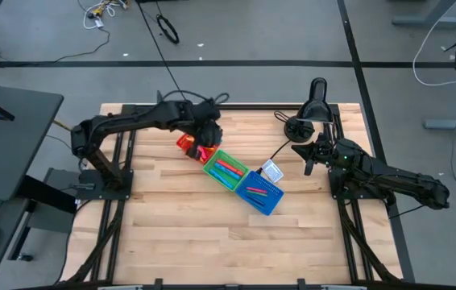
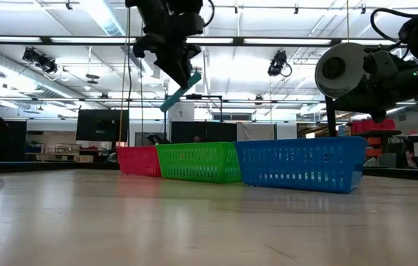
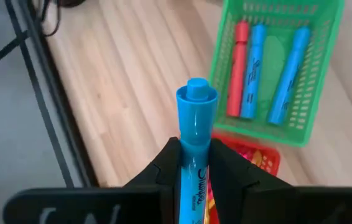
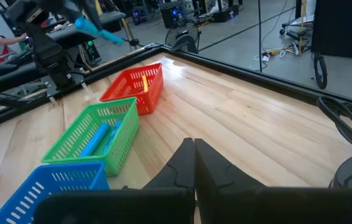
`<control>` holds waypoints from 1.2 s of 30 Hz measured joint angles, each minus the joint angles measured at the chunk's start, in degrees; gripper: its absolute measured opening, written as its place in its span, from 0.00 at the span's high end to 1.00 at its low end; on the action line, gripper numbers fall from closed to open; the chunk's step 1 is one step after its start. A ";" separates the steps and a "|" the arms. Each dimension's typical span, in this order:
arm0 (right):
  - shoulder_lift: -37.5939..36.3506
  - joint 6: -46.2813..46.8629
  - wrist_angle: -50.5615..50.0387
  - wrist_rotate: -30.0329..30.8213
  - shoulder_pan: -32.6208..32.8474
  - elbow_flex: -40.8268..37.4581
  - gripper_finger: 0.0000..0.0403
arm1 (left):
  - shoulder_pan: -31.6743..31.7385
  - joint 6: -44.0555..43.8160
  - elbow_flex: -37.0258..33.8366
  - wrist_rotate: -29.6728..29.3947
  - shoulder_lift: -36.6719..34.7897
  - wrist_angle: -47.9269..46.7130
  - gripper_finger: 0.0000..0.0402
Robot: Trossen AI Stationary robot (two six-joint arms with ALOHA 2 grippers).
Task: Pick & Place Markers
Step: Put the light blue highlighter pen into the green bin
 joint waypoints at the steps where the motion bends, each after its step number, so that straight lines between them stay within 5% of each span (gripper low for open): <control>1: 0.00 0.00 0.00 -0.03 0.00 0.00 1.00 | -0.64 -0.31 0.46 -0.39 0.54 -0.35 0.85; 21: 0.00 0.00 0.00 -0.01 0.00 0.00 1.00 | -9.99 -5.67 20.21 -1.80 15.08 -9.49 0.85; 27: 0.00 0.00 -0.02 0.00 0.00 0.00 1.00 | -12.11 -7.26 19.20 -1.81 14.97 -9.24 0.85; 36: 0.01 0.01 -0.02 0.01 0.00 0.01 1.00 | -13.59 -9.97 6.93 -2.03 14.97 -4.12 0.85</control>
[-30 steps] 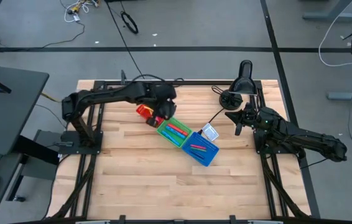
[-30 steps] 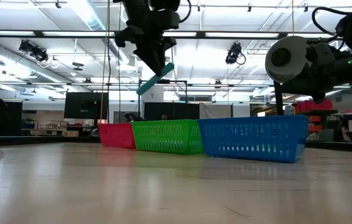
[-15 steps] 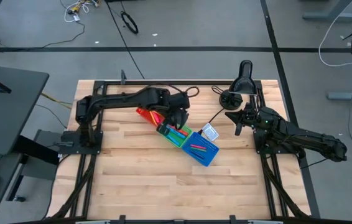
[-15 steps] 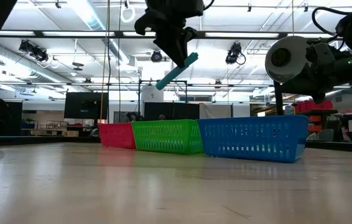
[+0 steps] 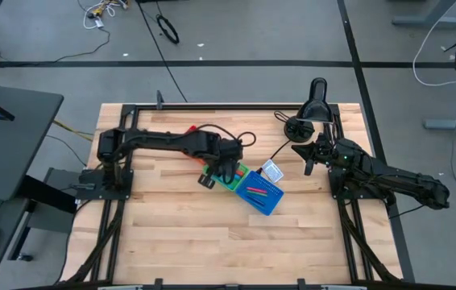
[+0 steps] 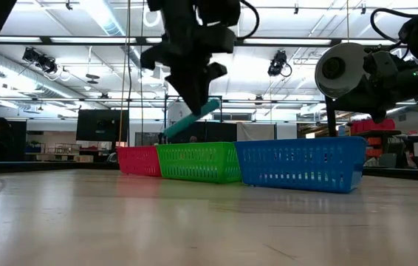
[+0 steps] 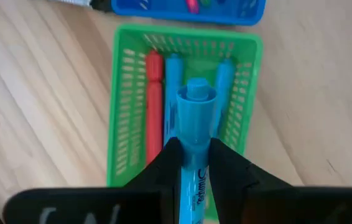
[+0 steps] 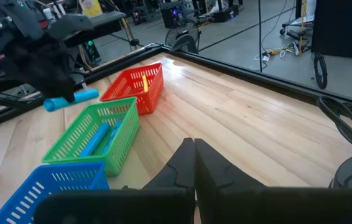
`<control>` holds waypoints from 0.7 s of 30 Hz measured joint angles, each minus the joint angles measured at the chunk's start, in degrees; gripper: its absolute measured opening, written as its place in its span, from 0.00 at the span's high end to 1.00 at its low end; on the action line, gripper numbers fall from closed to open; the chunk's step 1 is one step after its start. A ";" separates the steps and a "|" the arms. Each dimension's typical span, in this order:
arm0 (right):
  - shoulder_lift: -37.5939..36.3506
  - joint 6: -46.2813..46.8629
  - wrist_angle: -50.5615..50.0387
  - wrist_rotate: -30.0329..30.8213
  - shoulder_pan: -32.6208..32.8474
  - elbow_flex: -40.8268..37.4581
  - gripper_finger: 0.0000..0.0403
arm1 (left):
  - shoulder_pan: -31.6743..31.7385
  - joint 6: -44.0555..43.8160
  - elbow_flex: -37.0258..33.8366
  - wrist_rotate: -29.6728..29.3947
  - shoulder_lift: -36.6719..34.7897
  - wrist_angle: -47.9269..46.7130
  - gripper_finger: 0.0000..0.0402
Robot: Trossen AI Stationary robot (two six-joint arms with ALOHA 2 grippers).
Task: Pick & Place Markers
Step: Put the light blue highlighter pen into the green bin
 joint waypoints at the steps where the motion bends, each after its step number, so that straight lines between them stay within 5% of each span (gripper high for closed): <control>1: -0.01 0.00 0.00 -0.02 0.00 -0.01 1.00 | -0.13 -0.30 -0.75 -0.01 0.00 1.31 0.85; 21: 0.00 0.00 0.00 0.00 0.00 -0.01 1.00 | 0.05 3.16 -2.97 0.10 8.82 9.43 0.85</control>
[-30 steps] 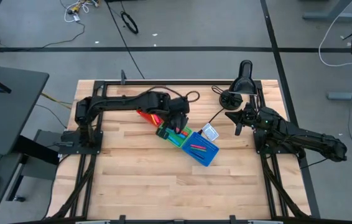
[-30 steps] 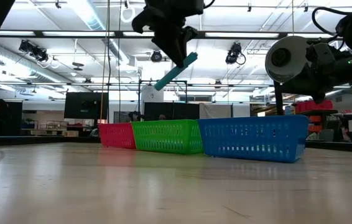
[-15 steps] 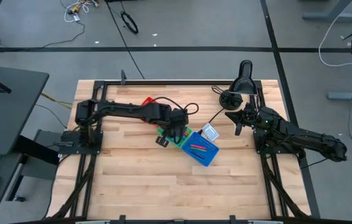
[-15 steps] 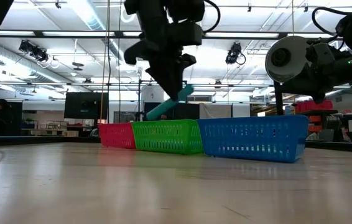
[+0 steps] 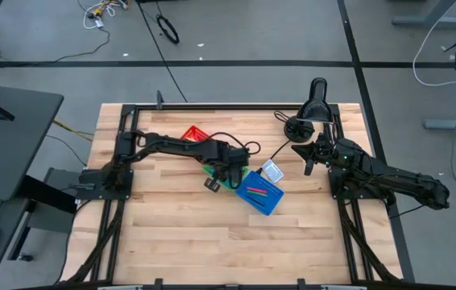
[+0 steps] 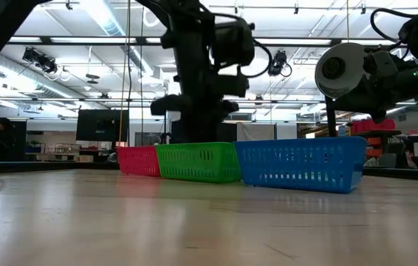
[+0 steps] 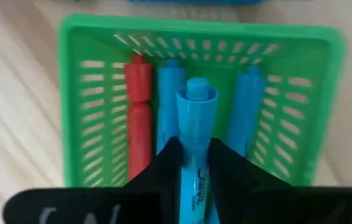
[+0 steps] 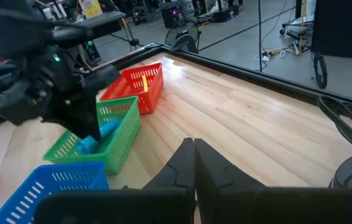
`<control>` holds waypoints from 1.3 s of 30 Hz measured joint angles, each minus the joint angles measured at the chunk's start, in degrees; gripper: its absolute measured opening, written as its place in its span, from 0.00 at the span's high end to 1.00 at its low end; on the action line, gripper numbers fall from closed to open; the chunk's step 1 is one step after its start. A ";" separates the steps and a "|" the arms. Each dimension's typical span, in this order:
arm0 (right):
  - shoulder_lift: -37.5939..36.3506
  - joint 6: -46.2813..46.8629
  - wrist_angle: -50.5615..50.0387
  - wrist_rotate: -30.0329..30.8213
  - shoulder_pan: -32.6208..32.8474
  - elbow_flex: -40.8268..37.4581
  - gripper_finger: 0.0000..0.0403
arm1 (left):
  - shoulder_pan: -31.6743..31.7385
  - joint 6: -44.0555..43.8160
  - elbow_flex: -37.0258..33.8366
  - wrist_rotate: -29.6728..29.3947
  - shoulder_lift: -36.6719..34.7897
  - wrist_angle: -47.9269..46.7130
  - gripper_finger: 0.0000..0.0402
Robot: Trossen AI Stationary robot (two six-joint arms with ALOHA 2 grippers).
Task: Pick & Place Markers
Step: Put the light blue highlighter pen into the green bin, then return to Home Position
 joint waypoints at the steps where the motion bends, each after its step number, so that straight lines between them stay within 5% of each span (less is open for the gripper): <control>1: 0.00 0.00 0.00 0.00 0.00 0.00 1.00 | 0.00 0.62 0.00 -0.10 0.60 0.20 0.85; 9: 0.00 -0.02 0.01 -0.01 0.00 0.00 1.00 | 0.16 -0.14 0.05 -1.08 2.44 1.59 0.82; 26: 0.00 -0.01 0.02 -0.01 0.00 0.00 1.00 | -0.53 -4.87 10.49 -2.73 1.63 -6.12 0.44; 39: 0.00 0.00 0.00 -0.02 0.00 0.00 1.00 | -2.47 -15.31 20.82 -3.52 1.63 -11.67 0.03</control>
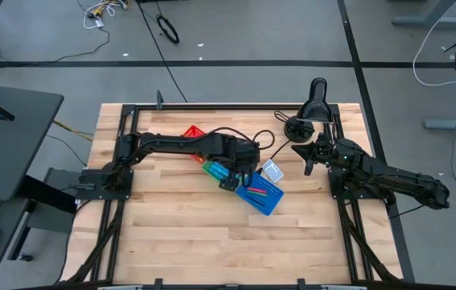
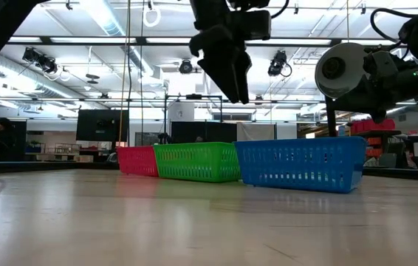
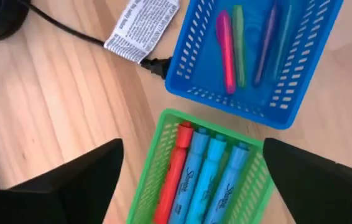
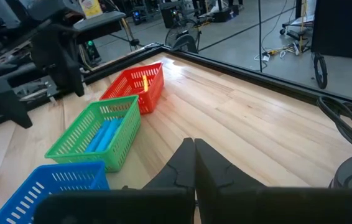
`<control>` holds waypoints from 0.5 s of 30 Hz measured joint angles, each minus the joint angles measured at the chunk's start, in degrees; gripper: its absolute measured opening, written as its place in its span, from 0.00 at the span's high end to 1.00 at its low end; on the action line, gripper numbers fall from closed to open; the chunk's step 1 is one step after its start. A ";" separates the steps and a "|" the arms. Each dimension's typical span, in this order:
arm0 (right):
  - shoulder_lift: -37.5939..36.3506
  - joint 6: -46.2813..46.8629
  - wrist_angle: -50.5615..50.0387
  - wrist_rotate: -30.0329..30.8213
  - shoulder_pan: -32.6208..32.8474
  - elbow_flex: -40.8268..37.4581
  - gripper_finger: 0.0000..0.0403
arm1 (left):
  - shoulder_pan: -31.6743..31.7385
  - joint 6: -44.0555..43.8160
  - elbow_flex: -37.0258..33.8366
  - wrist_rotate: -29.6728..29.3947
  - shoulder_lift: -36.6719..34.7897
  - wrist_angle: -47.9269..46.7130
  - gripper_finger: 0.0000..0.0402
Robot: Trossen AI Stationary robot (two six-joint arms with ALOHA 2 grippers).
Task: Pick & Place Markers
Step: Return to Home Position
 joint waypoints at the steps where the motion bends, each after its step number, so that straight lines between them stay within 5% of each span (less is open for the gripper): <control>1: 0.00 0.00 0.00 0.01 0.00 0.00 1.00 | 0.00 -1.12 0.03 0.05 0.00 -0.02 0.02; 9: 0.00 0.00 0.00 0.01 0.00 0.00 1.00 | 1.58 -8.77 -0.70 6.50 -1.44 -1.39 0.08; 12: 0.00 -0.02 0.02 0.01 0.00 0.01 1.00 | 2.23 -6.33 -6.47 12.11 -6.62 6.38 0.08; 15: 0.00 0.00 0.02 0.02 0.00 0.00 1.00 | 2.58 -8.55 -15.37 11.71 -12.23 15.07 0.09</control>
